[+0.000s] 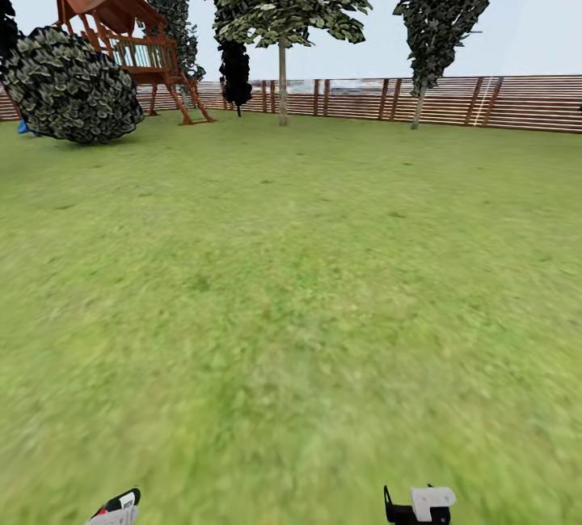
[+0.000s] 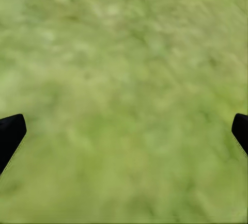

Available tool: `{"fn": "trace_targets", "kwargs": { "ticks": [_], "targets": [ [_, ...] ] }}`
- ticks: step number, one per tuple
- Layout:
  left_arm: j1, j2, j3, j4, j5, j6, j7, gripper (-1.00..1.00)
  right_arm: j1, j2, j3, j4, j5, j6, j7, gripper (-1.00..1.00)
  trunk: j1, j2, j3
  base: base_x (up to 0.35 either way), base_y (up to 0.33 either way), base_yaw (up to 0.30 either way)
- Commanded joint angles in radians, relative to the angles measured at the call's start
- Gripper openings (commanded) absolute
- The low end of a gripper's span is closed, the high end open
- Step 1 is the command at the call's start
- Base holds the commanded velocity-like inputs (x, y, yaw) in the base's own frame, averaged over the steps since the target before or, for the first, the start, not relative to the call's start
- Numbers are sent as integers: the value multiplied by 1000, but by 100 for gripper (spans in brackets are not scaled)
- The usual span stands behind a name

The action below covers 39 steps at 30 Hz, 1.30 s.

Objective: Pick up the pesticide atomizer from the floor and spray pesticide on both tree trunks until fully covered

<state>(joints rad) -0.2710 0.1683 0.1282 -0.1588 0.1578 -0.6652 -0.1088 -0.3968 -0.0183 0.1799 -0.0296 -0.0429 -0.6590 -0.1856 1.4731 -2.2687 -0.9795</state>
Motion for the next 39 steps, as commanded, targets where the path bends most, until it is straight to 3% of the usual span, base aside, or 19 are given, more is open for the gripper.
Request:
{"fn": "trace_targets", "kwargs": {
  "ticks": [1, 39],
  "targets": [
    [-1, 0, 4, 1, 9, -2, -11, -100, 0, 0, 9, 0, -4, -1, -5, 100, 0, 0, -1, 339, 0, 0],
    [-1, -5, 2, 0, 9, -5, -11, -100, 26, 0, 9, 2, -2, 2, -4, 100, 0, 0, -1, 339, 0, 0]
  ]
}}
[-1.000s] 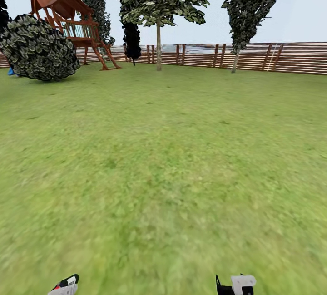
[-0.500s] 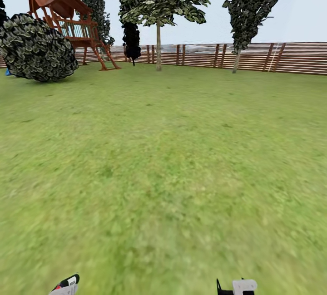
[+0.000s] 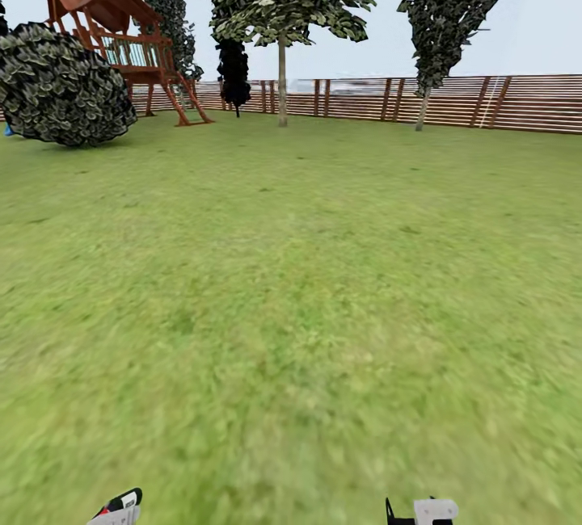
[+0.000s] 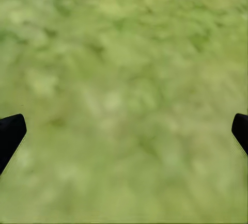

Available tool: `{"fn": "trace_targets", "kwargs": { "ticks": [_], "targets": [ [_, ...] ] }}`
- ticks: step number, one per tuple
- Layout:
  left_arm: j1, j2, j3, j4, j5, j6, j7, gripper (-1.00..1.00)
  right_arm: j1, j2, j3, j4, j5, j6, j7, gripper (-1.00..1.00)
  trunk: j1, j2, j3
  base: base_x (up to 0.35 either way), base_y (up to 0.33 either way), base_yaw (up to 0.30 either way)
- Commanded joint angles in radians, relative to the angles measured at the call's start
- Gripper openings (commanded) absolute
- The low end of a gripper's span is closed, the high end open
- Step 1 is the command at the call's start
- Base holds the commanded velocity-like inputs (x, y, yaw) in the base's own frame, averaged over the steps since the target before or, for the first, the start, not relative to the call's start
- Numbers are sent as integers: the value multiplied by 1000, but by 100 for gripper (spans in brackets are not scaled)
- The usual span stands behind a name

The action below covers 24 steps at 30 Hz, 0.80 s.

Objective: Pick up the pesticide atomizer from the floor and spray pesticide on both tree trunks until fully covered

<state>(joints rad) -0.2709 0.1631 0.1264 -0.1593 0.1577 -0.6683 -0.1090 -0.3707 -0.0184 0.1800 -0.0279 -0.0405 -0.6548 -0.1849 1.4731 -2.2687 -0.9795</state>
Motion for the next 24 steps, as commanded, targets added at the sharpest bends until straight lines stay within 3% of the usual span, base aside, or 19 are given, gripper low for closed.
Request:
{"fn": "trace_targets", "kwargs": {
  "ticks": [1, 24],
  "targets": [
    [-1, 0, 4, 1, 9, -1, -11, -100, 0, 0, 9, 1, -4, -2, -5, 100, 0, 0, -1, 339, 0, 0],
    [-1, 3, 5, 1, 9, -2, -11, -100, 0, 0, 9, 1, -4, -2, -5, 100, 0, 0, -1, 339, 0, 0]
  ]
}}
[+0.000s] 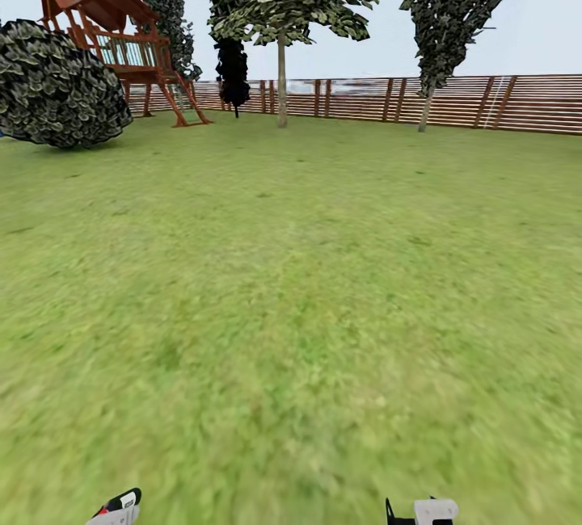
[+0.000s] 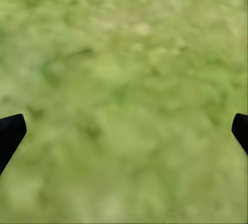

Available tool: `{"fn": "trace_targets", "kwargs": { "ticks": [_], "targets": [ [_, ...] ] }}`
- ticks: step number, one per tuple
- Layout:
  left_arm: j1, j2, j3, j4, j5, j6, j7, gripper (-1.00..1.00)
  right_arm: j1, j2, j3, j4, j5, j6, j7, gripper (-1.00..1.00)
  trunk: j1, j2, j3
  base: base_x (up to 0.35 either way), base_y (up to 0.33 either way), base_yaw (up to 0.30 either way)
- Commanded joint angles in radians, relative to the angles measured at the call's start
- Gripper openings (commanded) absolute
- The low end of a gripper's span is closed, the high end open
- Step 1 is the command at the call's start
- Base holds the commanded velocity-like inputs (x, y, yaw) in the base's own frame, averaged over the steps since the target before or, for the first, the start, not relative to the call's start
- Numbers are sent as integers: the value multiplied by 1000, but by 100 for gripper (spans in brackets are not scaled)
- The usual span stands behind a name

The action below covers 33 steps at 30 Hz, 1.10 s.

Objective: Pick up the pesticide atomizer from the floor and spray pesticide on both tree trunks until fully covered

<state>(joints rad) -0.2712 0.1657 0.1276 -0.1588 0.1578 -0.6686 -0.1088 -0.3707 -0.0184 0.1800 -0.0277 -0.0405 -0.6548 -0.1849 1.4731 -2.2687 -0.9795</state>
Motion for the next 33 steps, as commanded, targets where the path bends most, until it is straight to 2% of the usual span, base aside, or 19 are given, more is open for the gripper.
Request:
{"fn": "trace_targets", "kwargs": {
  "ticks": [1, 33],
  "targets": [
    [0, 0, 4, 1, 9, -2, -11, -100, 0, 0, 9, 1, -4, -2, -5, 100, 0, 0, -1, 339, 0, 0],
    [0, 0, 4, 1, 9, -3, -11, -100, 0, 0, 9, 1, -4, -2, -5, 100, 0, 0, -1, 339, 0, 0]
  ]
}}
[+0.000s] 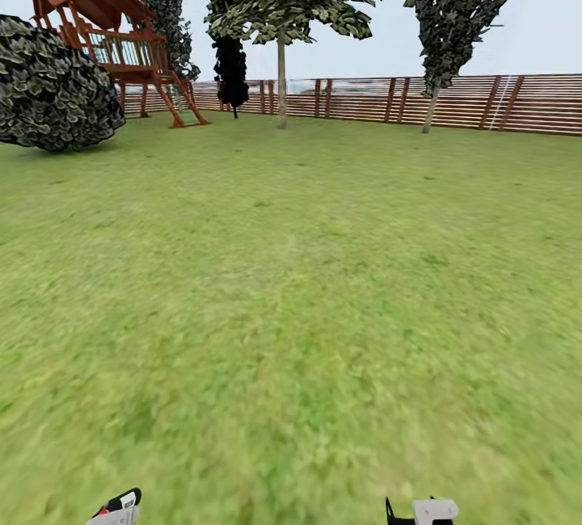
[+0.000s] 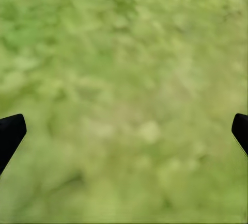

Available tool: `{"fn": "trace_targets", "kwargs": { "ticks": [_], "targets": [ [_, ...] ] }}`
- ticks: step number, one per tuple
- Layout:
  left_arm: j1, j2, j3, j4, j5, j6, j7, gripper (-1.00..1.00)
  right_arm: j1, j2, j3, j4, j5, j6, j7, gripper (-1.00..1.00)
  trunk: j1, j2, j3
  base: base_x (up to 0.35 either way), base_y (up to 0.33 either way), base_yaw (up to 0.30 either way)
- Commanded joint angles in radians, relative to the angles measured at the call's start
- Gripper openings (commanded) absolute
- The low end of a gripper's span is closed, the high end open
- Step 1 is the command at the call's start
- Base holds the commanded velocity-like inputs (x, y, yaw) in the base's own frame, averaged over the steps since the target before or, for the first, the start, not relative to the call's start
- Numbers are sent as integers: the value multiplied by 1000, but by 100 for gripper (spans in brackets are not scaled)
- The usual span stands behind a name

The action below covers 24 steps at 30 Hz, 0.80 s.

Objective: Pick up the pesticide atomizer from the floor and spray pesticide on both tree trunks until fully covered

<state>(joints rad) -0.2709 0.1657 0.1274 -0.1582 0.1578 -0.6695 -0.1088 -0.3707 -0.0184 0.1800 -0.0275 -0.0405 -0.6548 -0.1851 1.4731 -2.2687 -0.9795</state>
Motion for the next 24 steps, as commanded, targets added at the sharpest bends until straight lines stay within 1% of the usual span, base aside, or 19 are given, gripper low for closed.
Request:
{"fn": "trace_targets", "kwargs": {
  "ticks": [1, 24],
  "targets": [
    [-1, 0, 4, 1, 9, -2, -11, -100, 0, 0, 9, 0, -4, -2, -5, 100, 0, 0, -1, 339, 0, 0],
    [-1, 0, 5, 1, 9, -2, -11, -100, 0, 0, 9, 1, -4, -2, -5, 100, 0, 0, -1, 339, 0, 0]
  ]
}}
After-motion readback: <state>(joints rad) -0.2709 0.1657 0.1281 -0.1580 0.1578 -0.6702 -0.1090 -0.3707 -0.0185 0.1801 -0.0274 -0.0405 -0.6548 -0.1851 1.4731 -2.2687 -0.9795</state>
